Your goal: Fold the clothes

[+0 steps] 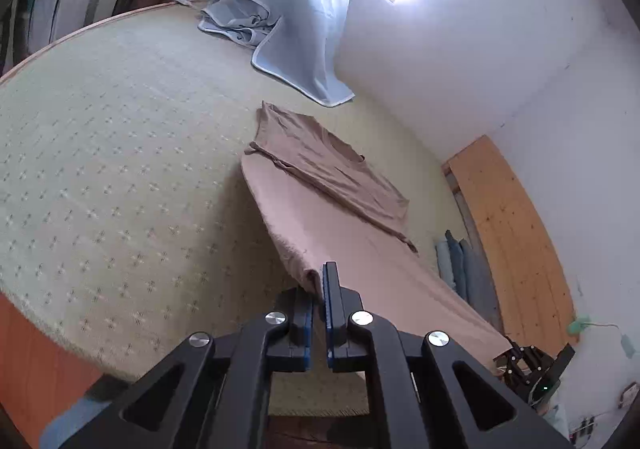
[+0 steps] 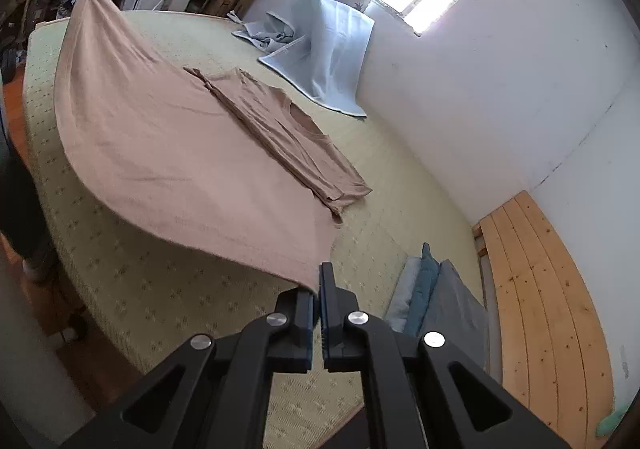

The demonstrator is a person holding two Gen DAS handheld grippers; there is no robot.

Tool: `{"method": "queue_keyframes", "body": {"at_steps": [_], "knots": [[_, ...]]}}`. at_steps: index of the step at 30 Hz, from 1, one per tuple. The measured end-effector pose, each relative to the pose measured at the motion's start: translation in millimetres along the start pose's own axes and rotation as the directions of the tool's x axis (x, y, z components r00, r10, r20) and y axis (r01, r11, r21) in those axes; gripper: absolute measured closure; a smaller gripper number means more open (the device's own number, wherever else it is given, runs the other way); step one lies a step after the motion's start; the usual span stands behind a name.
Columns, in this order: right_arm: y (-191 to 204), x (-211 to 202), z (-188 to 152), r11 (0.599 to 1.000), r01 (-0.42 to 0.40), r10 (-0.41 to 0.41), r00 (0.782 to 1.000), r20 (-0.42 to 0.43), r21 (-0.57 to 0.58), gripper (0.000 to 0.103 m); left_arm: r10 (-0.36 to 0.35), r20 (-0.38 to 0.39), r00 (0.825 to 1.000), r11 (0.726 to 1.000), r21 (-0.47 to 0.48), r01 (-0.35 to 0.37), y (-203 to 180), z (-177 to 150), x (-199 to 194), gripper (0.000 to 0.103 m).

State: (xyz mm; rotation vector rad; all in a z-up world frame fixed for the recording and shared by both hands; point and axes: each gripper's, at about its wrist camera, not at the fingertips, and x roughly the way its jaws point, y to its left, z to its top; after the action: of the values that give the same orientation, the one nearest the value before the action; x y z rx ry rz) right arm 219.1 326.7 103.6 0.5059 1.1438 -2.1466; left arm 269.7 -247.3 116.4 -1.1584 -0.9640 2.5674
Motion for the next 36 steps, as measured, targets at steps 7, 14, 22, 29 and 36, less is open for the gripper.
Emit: {"method": "queue_keyframes", "body": {"at_steps": [7, 14, 22, 29, 36], "knots": [[-10.5, -45.2, -9.0, 1.0, -0.028, 0.028, 1.0, -0.002, -0.008, 0.103, -0.025, 0.033, 0.999, 1.0, -0.014, 0.025, -0.8, -13.8, -53.8, 0.1], [-18.6, -100.3, -11.4, 0.997, -0.072, 0.072, 0.997, 0.027, 0.002, 0.103, -0.083, 0.11, 0.99, 0.996, -0.023, 0.086, -16.0, -16.1, -96.4, 0.1], [-36.1, -156.8, -4.0, 0.984, -0.179, 0.179, 0.977, 0.112, -0.007, 0.103, -0.165, 0.174, 0.971, 0.985, -0.013, 0.17, -39.7, -8.3, -134.4, 0.1], [-73.6, -118.6, 17.0, 0.978, -0.186, 0.171, 0.974, 0.149, 0.091, 0.102, -0.14, 0.155, 0.978, 0.986, -0.068, 0.152, -36.6, 42.0, -91.5, 0.1], [-107.4, -19.7, 51.4, 0.968, -0.194, 0.183, 0.98, 0.077, 0.158, 0.102, -0.028, 0.101, 0.994, 0.993, -0.114, 0.04, -27.6, 99.9, -4.1, 0.1]]}}
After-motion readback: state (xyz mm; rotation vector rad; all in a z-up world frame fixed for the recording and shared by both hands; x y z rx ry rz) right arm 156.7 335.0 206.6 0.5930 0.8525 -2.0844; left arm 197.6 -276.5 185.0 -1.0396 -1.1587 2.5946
